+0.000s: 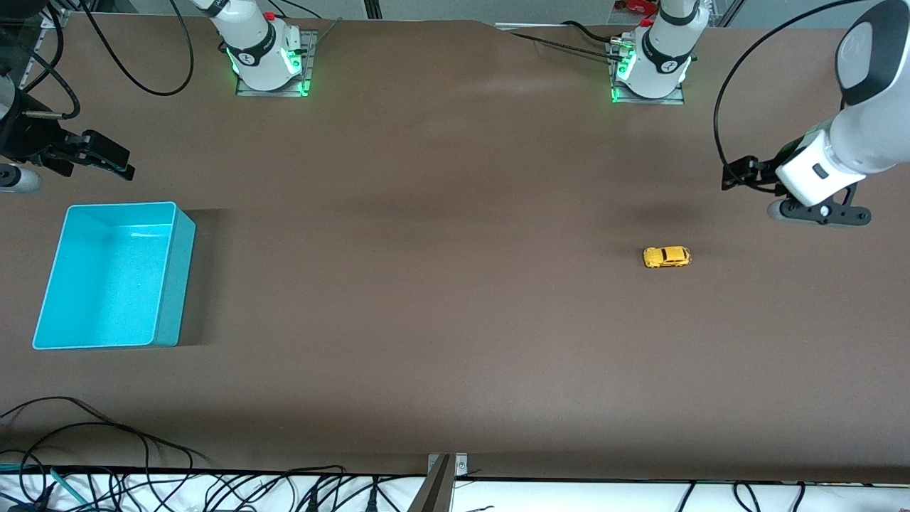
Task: Wind up and store yellow beetle car
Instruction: 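Reach the open left gripper down over the yellow beetle car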
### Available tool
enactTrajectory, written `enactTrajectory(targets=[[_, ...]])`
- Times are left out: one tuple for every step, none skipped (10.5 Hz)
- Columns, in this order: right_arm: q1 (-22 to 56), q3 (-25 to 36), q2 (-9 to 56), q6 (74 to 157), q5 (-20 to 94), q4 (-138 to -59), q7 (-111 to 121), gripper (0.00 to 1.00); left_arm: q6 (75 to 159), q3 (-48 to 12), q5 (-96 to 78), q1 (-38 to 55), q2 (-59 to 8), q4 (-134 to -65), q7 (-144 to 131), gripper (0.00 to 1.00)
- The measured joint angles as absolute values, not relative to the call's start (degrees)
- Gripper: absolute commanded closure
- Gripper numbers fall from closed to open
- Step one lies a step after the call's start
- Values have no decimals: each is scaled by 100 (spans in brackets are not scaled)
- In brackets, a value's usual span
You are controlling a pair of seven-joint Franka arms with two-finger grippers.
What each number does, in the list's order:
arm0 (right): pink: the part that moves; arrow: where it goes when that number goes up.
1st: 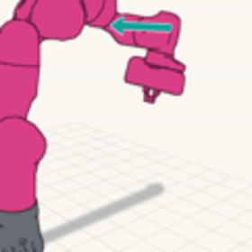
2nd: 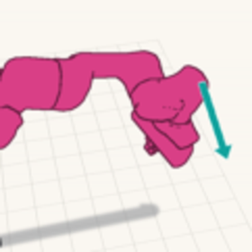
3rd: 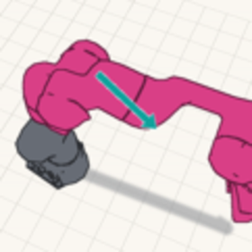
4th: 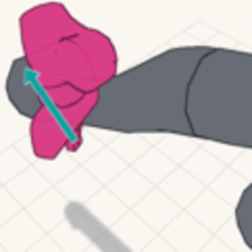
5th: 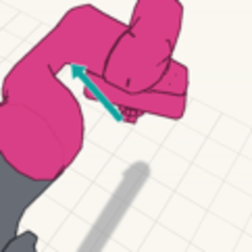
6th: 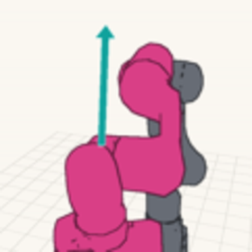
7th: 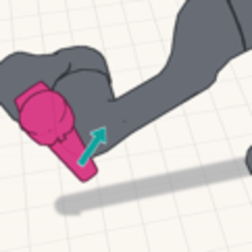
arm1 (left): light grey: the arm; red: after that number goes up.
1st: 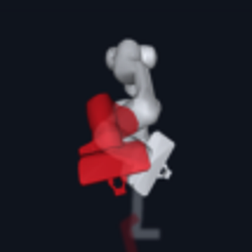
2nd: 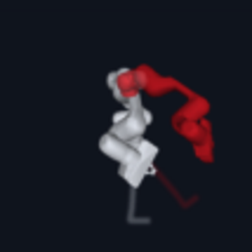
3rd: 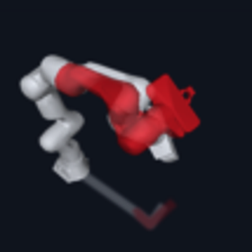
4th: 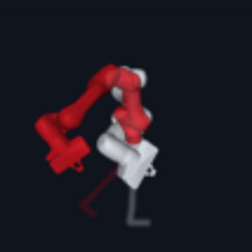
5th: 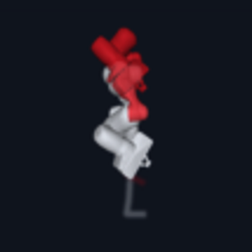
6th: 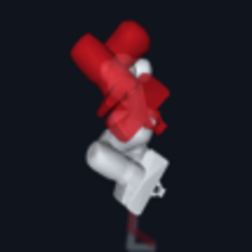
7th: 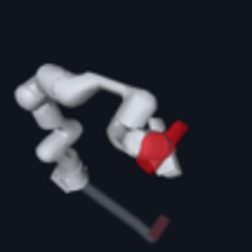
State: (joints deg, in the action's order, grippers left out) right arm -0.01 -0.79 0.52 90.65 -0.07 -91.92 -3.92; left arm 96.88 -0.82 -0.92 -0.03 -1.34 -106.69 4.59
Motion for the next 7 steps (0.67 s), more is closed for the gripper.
enactTrajectory(targets=[[0, -79, 54, 9065, -6, -9192, -392, 0, 10111, -86, -92, 22, -185, -10878, 459, 0], [0, -79, 56, 9065, -6, -9191, -392, 0, 10600, -90, -92, 42, -224, -11177, 459, 0], [-1, -78, 57, 9065, -6, -9191, -392, 0, 11004, -91, -92, 50, -265, -11486, 459, 0], [-1, -79, 58, 9065, -5, -9190, -392, 0, 11321, -91, -92, 53, -300, -11768, 459, 0], [-1, -79, 58, 9065, -5, -9190, -392, 0, 11533, -91, -92, 55, -323, -11945, 459, 0], [-1, -79, 59, 9065, -4, -9190, -392, 0, 11676, -91, -92, 56, -366, -12049, 467, 0], [-1, -78, 60, 9065, -4, -9190, -392, 0, 11838, -93, -90, 70, -430, -12172, 569, 0]])
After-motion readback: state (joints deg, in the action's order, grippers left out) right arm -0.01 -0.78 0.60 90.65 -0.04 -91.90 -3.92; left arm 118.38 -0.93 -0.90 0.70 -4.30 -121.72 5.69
